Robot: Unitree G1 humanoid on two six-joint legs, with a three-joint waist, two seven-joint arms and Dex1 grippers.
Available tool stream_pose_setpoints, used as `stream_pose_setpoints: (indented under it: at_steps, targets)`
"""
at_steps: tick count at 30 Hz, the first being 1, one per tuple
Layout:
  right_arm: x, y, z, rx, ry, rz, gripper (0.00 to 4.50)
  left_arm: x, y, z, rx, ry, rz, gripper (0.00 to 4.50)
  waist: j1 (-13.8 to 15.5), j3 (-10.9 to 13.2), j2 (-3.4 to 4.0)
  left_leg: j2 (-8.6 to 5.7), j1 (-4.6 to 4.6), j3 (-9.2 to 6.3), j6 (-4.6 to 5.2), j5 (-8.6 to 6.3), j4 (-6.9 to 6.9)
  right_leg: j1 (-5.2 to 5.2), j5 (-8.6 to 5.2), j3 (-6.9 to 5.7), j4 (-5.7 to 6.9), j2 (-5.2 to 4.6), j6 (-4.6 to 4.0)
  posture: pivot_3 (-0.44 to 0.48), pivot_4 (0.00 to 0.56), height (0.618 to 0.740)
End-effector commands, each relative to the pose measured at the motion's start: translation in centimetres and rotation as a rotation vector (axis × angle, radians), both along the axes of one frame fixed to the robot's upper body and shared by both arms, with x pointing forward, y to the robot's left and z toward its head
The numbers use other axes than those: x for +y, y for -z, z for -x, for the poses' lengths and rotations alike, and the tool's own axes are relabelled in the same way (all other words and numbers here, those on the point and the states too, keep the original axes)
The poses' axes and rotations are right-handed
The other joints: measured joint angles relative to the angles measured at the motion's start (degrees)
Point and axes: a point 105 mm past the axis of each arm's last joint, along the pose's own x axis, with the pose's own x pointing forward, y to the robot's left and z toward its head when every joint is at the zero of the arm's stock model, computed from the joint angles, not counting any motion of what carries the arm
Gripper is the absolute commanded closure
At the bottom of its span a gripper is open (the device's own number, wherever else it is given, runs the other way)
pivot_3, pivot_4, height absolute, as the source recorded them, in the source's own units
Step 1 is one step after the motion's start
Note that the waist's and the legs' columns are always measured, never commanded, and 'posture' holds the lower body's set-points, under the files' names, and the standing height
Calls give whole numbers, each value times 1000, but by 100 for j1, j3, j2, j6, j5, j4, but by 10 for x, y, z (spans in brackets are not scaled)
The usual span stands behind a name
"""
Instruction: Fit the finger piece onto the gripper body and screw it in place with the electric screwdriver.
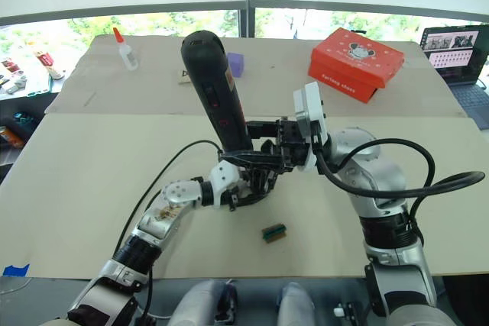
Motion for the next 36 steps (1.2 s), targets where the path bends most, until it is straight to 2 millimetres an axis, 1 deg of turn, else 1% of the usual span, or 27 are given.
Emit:
stream_pose_setpoints:
  at_steps: [1,10,13,15,25,27,36]
  targets:
    - [-5,9,-4,6,31,52,2564,-3,-8,1,-27,14,18,2218,0,0,0,1,1,0,0,0,0,0,0,0,0,0,0,0,150,740]
    - [-6,12,-5,65,37,44,2564,-4,-8,1,-25,15,19,2218,2,-1,0,1,3,-1,0,0,0,3,0,0,0,0,0,0,150,740]
    - [-7,18,-6,62,44,67,2564,-4,-8,1,-25,16,18,2218,3,-2,0,1,3,-1,0,0,0,3,0,0,0,0,0,0,150,740]
    - [-8,22,-8,71,55,79,2564,-4,-7,1,-26,16,17,2218,4,-4,0,1,3,-1,0,0,0,4,0,0,0,0,0,0,150,740]
    - [-9,30,-23,93,94,81,2564,-1,-8,-2,-30,12,10,2218,3,-12,0,1,9,-1,0,0,0,9,0,0,0,0,0,0,150,740]
    - [-9,35,-26,101,109,106,2564,0,-9,-2,-31,12,9,2218,2,-16,0,2,11,-1,0,0,0,11,0,0,0,0,0,0,150,740]
    - [-7,40,-26,104,111,117,2565,1,-10,-4,-34,13,5,2218,-4,-39,1,5,24,-1,0,0,0,20,0,2,1,0,0,0,150,740]
